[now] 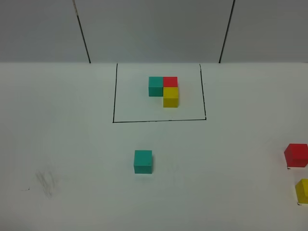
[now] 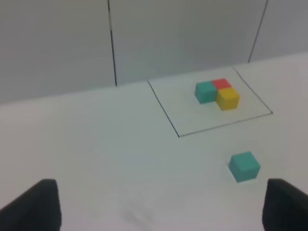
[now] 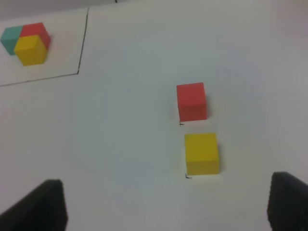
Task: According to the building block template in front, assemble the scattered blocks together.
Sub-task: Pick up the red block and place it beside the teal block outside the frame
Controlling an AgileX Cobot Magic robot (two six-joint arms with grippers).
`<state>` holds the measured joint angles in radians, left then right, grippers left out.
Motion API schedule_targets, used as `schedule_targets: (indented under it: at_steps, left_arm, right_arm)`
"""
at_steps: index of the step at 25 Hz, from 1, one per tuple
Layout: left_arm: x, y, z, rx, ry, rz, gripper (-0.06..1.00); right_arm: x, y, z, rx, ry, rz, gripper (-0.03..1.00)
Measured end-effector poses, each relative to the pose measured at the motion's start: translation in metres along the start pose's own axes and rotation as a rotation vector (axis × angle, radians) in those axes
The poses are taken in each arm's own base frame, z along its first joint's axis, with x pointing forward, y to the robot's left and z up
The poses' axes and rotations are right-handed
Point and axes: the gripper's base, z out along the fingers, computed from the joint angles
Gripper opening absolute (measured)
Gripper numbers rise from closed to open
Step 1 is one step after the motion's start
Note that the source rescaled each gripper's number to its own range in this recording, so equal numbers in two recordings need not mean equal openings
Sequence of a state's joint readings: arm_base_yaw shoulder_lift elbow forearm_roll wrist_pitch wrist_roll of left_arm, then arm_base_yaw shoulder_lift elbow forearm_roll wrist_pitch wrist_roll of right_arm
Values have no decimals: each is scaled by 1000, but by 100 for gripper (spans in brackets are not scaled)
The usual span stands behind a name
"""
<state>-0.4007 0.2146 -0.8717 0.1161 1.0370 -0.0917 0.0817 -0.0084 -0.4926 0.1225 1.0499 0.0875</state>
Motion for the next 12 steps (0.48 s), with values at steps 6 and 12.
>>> schedule_targets:
  at_steps: [6, 12]
  left_arm:
    - [42, 1, 3, 8, -47, -67, 91]
    - [58, -1, 0, 1, -41, -106, 90]
  right_arm:
    - [0, 0, 0, 0, 0, 0, 71]
    - [0, 0, 0, 0, 0, 0, 71]
